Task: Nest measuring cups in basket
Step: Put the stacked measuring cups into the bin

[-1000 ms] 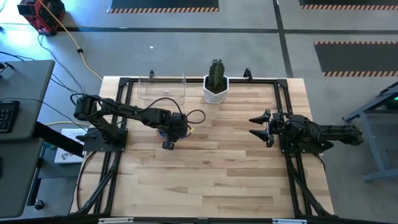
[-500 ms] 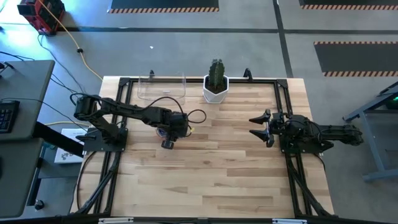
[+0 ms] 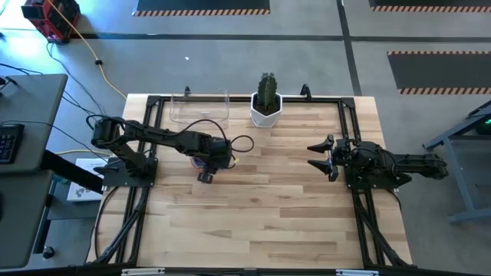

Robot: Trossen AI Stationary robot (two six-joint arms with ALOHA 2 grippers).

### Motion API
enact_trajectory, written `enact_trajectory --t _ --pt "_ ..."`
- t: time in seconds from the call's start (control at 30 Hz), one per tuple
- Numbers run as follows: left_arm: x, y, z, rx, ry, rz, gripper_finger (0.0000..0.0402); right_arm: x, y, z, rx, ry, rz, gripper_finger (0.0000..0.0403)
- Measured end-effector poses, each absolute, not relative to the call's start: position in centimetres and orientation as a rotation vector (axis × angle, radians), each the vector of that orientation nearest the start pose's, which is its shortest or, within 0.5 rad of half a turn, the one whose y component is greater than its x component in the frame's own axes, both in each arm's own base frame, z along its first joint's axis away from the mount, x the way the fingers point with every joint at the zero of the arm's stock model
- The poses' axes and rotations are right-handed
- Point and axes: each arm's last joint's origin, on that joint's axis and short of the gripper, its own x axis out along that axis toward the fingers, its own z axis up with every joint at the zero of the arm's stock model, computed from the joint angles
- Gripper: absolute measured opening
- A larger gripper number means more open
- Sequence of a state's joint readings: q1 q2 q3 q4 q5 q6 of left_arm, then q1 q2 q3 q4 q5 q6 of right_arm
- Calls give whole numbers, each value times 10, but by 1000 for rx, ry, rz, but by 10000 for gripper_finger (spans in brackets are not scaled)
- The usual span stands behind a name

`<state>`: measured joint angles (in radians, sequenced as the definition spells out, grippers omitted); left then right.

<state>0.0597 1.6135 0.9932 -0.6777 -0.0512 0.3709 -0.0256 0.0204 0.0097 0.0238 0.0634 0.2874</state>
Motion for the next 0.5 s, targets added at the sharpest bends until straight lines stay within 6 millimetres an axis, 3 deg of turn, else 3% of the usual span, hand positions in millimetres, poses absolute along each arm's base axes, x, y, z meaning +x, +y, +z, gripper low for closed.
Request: enact_trajectory --t 0.17,0.5 --pt "287 21 182 303 1339 -143 143 98 -4 168 288 -26 -86 287" --pt "287 38 214 294 1409 -106 143 98 -4 168 288 -27 -86 287"
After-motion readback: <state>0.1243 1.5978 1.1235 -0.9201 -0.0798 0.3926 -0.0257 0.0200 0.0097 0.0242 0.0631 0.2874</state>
